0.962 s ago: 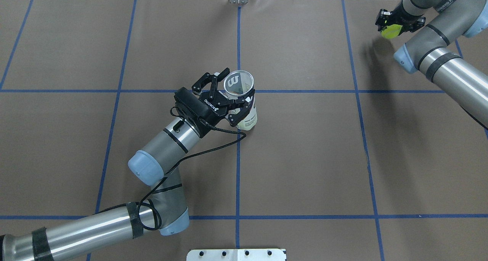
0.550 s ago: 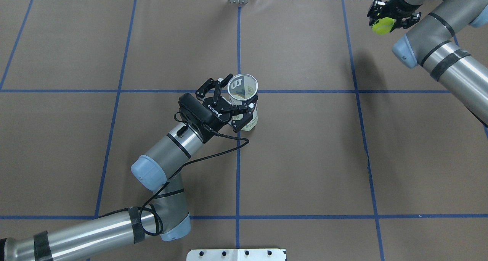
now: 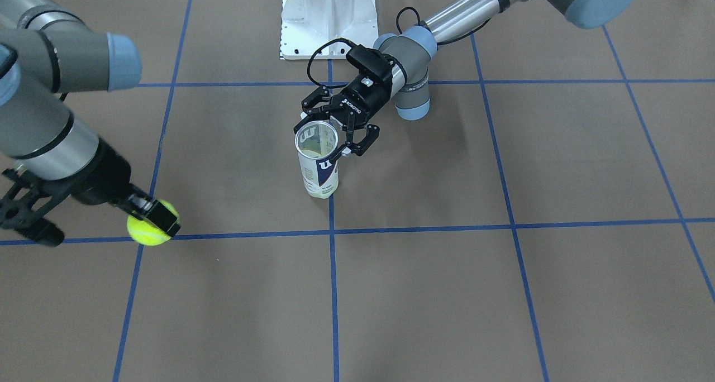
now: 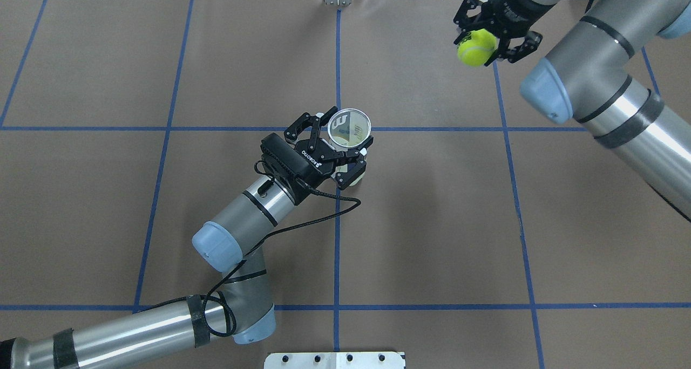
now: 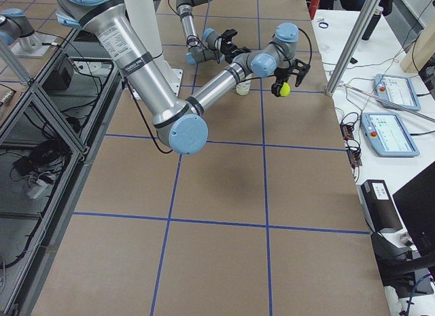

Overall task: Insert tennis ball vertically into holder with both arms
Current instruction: 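Carry the second ball with the right gripper over the can, then drop the second ball into the can by opening the right gripper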

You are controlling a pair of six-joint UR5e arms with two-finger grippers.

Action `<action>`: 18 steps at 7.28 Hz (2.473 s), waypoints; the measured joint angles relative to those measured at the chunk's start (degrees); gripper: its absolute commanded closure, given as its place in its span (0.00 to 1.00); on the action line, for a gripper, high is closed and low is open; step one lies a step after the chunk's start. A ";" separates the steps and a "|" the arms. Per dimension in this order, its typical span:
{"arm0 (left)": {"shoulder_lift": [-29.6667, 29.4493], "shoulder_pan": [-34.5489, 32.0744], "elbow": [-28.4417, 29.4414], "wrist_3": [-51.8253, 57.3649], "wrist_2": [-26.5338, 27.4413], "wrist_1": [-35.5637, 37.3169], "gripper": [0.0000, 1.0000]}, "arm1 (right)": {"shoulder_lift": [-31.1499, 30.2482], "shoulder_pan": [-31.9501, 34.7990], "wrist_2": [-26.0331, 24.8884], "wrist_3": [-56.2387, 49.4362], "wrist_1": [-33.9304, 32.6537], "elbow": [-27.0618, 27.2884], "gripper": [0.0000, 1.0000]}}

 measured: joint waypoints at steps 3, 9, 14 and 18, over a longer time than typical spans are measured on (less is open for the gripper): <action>-0.07 0.01 0.00 0.00 0.00 0.04 0.09 | 3.07 -9.49 -3.15 11.51 -1.79 7.00 1.00; 0.08 0.09 0.00 -0.02 0.00 0.04 0.13 | 7.63 -16.25 -8.19 15.60 -1.93 6.59 1.00; 0.17 0.19 0.00 -0.02 0.00 0.00 0.13 | 8.04 -16.78 -8.71 15.30 -1.80 5.57 0.35; 0.17 0.19 0.00 0.00 0.00 0.01 0.13 | 9.49 -16.78 -8.68 15.15 -1.76 3.80 0.01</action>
